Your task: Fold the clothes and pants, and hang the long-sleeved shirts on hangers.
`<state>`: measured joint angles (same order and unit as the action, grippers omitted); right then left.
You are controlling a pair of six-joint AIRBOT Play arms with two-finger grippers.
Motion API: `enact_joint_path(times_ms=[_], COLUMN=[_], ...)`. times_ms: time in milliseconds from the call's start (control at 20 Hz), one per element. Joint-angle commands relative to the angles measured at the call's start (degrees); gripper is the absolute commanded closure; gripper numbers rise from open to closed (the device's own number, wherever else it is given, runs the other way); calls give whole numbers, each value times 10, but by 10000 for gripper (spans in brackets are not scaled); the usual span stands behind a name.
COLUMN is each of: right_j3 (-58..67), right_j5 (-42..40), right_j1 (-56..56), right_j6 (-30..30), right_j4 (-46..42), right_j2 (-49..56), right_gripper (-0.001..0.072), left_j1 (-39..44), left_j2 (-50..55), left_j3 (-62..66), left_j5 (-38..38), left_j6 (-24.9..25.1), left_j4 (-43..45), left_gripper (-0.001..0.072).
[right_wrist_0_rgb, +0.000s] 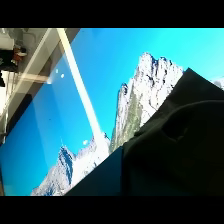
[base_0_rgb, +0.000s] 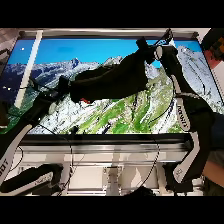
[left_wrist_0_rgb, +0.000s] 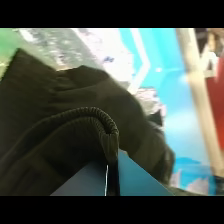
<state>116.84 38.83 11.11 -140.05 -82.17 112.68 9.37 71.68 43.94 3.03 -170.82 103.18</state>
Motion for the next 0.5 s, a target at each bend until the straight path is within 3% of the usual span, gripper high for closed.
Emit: enact_joint_path(times_ms=[0, 50, 100, 200, 350, 450], right_j3=[9, 9, 9, 9, 9, 9], right_j5=[-96, -129, -146, -139, -119, -107], right_j1=[-1, -2, -5, -21, -37, -42], right_j6=[54, 68, 74, 78, 84, 125], right_j4=[31, 26, 26, 29, 50, 62], right_j2=[21, 21, 21, 22, 22, 22], right_gripper=[493, 493, 476, 369, 317, 317], left_j1=[-9, -17, -30, -54, -91, -117], left_j2=[28, 35, 40, 48, 48, 48], left_j3=[3, 3, 3, 3, 3, 3], left_j5=[96, 107, 116, 138, 149, 149], left_j6=[-24, -24, -24, -24, -24, -24], left_j4=[-4, -4, -4, -4, -4, -4], left_gripper=[678, 670, 588, 420, 404, 404])
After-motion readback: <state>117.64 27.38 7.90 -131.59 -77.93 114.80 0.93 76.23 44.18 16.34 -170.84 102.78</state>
